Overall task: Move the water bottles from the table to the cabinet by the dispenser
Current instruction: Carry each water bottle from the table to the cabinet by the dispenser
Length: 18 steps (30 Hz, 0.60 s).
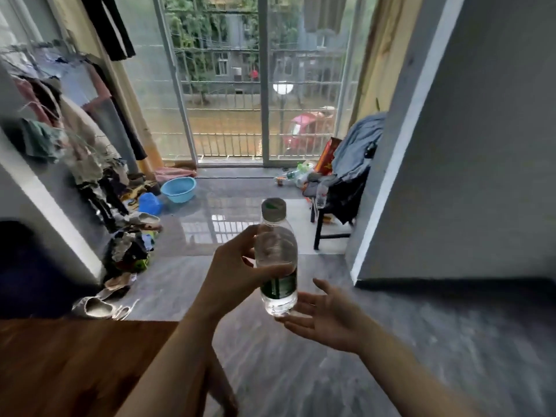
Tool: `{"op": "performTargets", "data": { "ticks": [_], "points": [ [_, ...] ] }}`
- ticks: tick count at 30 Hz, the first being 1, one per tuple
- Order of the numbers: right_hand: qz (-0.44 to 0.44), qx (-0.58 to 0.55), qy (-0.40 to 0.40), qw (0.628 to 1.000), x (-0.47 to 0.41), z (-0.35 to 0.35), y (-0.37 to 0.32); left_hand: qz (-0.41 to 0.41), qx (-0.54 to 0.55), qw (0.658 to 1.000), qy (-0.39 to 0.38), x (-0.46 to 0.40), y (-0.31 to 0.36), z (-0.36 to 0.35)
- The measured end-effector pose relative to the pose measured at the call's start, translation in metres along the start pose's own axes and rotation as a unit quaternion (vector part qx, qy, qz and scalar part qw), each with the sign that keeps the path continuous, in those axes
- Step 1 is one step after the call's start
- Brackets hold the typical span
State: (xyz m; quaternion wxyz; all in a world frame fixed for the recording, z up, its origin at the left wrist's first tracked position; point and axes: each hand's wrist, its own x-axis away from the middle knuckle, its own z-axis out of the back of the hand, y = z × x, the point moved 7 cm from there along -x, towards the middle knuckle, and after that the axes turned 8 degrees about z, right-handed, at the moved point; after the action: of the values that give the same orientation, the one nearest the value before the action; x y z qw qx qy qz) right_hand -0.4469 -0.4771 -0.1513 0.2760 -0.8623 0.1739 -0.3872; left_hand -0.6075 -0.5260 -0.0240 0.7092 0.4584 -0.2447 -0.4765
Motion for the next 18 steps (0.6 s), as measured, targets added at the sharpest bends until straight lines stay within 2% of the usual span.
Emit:
{"op": "performTargets", "data": {
  "ticks": [10, 15, 18],
  "points": [
    [0.110, -0.068, 0.143, 0.981, 0.182, 0.191, -0.008, -0.116, 0.012, 0.978, -0.174, 0.071, 0.123, -0.214],
    [0.169, -0.127, 0.224, 0.951, 0.289, 0.275, 0.015, -0.163, 0.022, 0.941, -0.296, 0.129, 0.185, -0.325],
    [0.224, -0.168, 0.284, 0.917, 0.353, 0.320, 0.034, -0.194, 0.028, 0.905, -0.377, 0.171, 0.224, -0.389]
  ]
}}
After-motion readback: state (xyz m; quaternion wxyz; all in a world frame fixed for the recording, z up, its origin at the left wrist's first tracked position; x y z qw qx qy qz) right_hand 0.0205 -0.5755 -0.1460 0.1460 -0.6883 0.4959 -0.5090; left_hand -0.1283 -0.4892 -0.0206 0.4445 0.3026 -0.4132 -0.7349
